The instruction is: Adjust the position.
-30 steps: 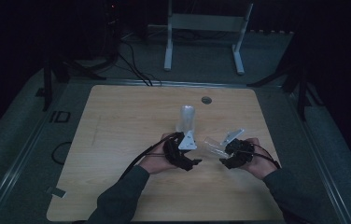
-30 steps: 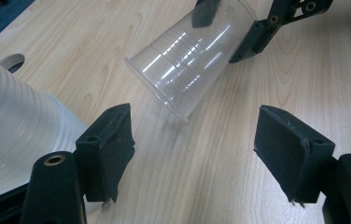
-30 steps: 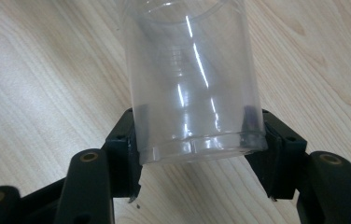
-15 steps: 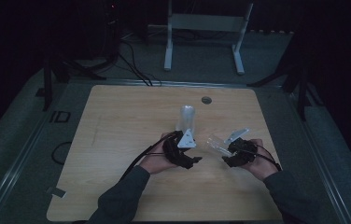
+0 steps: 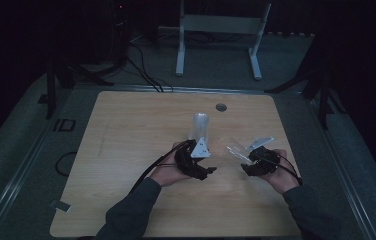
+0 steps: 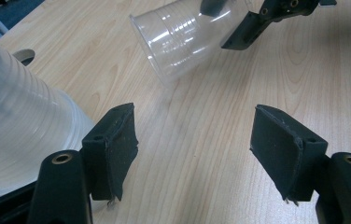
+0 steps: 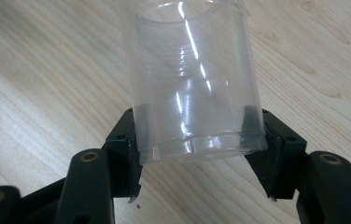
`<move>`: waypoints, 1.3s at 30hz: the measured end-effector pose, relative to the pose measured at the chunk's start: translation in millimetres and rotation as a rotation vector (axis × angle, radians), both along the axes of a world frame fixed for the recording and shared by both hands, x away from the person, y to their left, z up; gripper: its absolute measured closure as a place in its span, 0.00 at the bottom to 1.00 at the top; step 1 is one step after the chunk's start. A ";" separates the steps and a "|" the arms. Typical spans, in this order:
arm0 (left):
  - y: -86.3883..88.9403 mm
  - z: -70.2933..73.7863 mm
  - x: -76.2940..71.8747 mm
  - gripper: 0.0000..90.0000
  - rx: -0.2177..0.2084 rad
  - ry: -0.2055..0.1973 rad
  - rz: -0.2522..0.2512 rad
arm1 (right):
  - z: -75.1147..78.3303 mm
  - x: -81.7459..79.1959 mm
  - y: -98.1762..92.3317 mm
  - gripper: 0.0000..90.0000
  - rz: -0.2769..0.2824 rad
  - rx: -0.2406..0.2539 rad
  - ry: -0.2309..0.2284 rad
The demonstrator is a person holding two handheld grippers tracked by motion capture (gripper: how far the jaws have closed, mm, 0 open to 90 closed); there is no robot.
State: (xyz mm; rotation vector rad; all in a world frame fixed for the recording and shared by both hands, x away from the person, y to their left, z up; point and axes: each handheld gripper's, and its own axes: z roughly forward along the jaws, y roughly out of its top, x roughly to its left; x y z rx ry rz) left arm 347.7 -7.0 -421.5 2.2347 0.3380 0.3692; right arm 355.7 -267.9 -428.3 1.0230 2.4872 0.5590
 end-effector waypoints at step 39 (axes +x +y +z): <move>-1.2 5.0 1.0 0.35 -0.040 -0.001 0.046 | -9.0 -6.5 -6.4 0.47 -0.221 0.174 -0.112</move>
